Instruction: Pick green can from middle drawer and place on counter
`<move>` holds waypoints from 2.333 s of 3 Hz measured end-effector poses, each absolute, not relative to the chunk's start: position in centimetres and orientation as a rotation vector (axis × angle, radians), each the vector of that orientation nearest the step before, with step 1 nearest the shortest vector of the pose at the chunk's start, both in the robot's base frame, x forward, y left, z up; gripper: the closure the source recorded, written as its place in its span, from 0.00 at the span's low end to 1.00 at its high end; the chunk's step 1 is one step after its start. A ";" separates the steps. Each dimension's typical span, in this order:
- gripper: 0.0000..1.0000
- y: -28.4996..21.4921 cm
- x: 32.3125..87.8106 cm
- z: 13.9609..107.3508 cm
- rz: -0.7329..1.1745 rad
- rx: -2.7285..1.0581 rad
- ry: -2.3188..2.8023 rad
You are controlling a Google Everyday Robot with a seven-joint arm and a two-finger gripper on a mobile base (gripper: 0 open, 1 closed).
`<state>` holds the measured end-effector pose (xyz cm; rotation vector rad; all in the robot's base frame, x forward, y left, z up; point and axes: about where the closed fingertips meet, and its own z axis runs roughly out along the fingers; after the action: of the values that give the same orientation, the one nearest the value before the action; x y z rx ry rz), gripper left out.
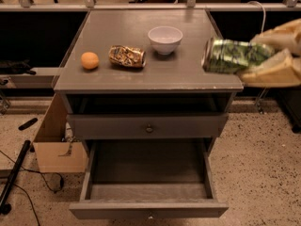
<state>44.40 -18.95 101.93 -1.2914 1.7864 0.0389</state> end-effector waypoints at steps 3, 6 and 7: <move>1.00 -16.9 46.4 105.0 0.013 -1.306 1.731; 1.00 -17.6 55.3 98.9 -0.017 -1.433 1.792; 1.00 -18.9 58.1 97.2 -0.037 -1.478 1.814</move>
Offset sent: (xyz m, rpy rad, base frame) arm 0.0118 0.0140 0.0377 0.0087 -0.0527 0.0037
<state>58.07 -18.89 97.21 -1.4782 1.8136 -0.0368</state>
